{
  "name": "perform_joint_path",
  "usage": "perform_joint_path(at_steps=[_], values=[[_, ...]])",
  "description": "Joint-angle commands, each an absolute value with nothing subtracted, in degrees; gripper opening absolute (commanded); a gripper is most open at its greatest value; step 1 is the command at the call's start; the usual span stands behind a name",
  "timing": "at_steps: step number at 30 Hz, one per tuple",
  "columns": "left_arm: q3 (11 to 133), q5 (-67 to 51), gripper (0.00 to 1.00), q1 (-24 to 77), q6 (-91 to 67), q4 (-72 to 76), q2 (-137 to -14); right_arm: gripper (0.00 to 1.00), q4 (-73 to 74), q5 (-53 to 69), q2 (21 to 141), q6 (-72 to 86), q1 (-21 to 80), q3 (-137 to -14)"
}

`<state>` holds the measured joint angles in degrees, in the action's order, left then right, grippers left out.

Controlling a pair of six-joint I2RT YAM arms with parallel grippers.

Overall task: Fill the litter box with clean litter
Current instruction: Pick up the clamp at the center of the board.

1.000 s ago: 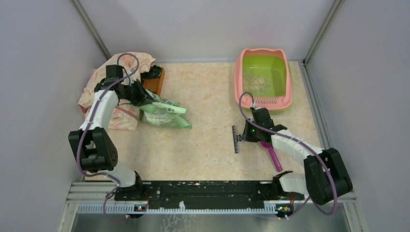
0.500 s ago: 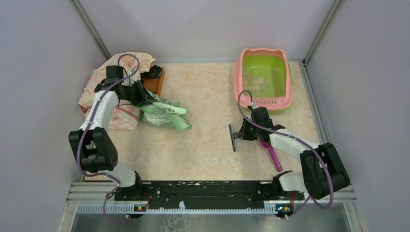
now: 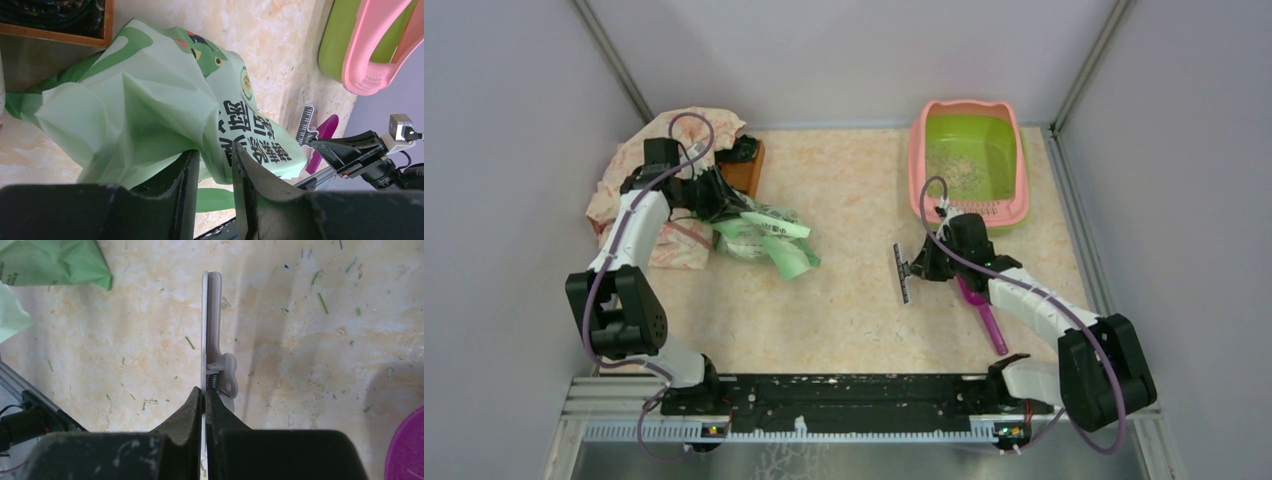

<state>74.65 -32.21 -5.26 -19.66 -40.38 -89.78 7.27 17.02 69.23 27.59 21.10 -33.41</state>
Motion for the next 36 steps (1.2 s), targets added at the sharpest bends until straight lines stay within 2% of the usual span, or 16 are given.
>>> perform_joint_path(at_steps=[1,6,10,19,36], values=[[73.67,-34.37,0.39,-5.23,-18.56,-40.85,-88.03,0.00,3.11,21.14,66.99,28.14,20.79,-36.39],[72.25,-37.14,0.43,-5.65,-18.66,-39.45,-87.74,0.00,-8.32,28.34,69.43,34.45,20.96,-40.24],[70.30,-41.34,0.43,-6.64,-19.48,-37.52,-87.57,0.00,-13.85,33.70,77.72,39.18,24.35,-50.08],[67.89,-41.84,0.47,-7.43,-21.28,-34.10,-84.23,0.00,-20.89,40.11,96.60,49.93,31.37,-69.22],[63.57,-40.62,0.50,-7.56,-24.36,-27.29,-80.37,0.00,-18.86,43.24,111.89,54.69,36.03,-82.64]])
